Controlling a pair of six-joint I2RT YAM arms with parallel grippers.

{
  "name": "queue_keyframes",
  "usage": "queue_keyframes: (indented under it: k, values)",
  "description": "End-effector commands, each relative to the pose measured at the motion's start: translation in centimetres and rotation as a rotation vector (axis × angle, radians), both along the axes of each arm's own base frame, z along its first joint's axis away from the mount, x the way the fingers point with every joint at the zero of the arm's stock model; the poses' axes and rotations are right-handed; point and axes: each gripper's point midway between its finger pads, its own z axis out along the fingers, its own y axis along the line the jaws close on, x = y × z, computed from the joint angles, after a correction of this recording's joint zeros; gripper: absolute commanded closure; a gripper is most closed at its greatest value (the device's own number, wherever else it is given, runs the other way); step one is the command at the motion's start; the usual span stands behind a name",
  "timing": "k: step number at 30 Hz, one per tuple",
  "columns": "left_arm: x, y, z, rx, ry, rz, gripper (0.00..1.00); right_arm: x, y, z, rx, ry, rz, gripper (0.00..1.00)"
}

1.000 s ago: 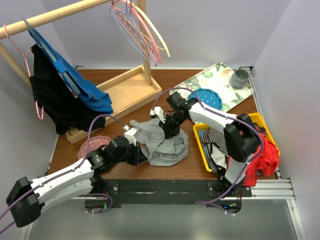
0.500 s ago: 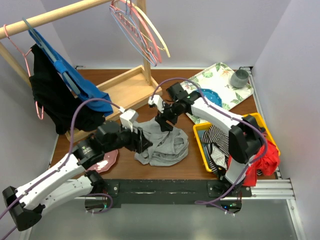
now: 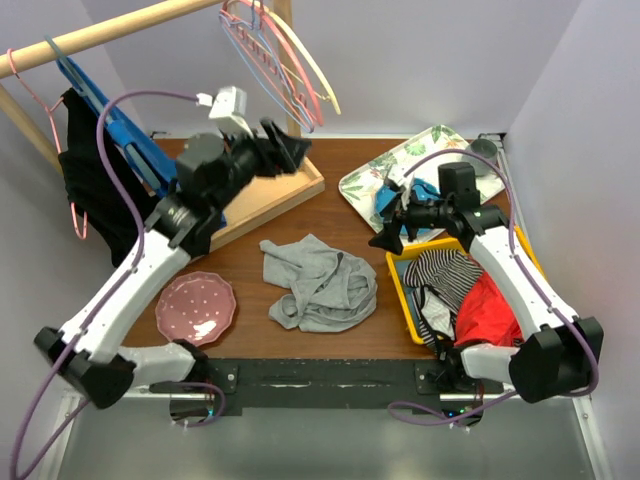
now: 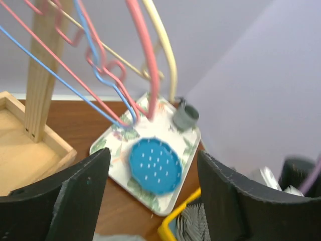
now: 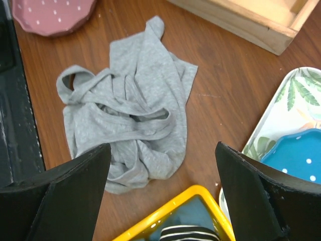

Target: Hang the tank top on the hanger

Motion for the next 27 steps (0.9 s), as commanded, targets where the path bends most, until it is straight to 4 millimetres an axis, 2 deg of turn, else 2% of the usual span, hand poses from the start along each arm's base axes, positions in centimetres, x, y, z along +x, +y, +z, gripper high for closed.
queue_keyframes:
  k: [1, 2, 3, 4, 5, 6, 7, 9, 10, 13, 17, 27]
  values:
    - [5.1, 2.9, 6.5, -0.232, -0.085, 0.128, 0.29, 0.0, 0.5, 2.9, 0.125, -0.054, 0.025, 0.11]
    - [5.9, 3.2, 6.8, -0.246, -0.087, 0.142, 0.33, -0.1, 0.5, 3.1, 0.13, -0.06, 0.024, 0.11]
    - [6.6, 4.0, 8.2, -0.273, -0.105, 0.164, 0.36, -0.1, 0.5, 3.0, 0.133, -0.058, 0.024, 0.11]
    - [8.1, 3.8, 7.3, -0.261, -0.087, 0.177, 0.38, -0.2, 0.5, 3.2, 0.137, -0.064, 0.027, 0.11]
    - [8.8, 3.9, 7.5, -0.26, -0.085, 0.183, 0.42, -0.3, 0.5, 3.3, 0.138, -0.065, 0.026, 0.11]
    - [9.2, 4.4, 8.8, -0.267, -0.108, 0.198, 0.43, -0.2, 0.5, 3.3, 0.137, -0.065, 0.025, 0.11]
    - [10.5, 4.2, 7.8, -0.256, -0.086, 0.213, 0.45, -0.2, 0.4, 3.3, 0.136, -0.065, 0.022, 0.11]
    - [11.2, 4.6, 8.6, -0.261, -0.1, 0.228, 0.51, -0.2, 0.4, 3.4, 0.135, -0.067, 0.022, 0.11]
    - [12.2, 4.5, 7.8, -0.259, -0.085, 0.242, 0.53, -0.2, 0.4, 3.5, 0.134, -0.068, 0.019, 0.11]
    - [13.1, 4.7, 7.9, -0.257, -0.094, 0.259, 0.65, -0.4, 0.4, 3.6, 0.134, -0.07, 0.021, 0.11]
    - [14.3, 4.8, 7.4, -0.239, -0.091, 0.272, 0.73, -0.4, 0.3, 3.5, 0.134, -0.071, 0.023, 0.11]
    - [16.9, 4.2, 5.6, -0.195, -0.066, 0.273, 0.74, -0.2, 0.3, 3.1, 0.127, -0.062, 0.021, 0.11]
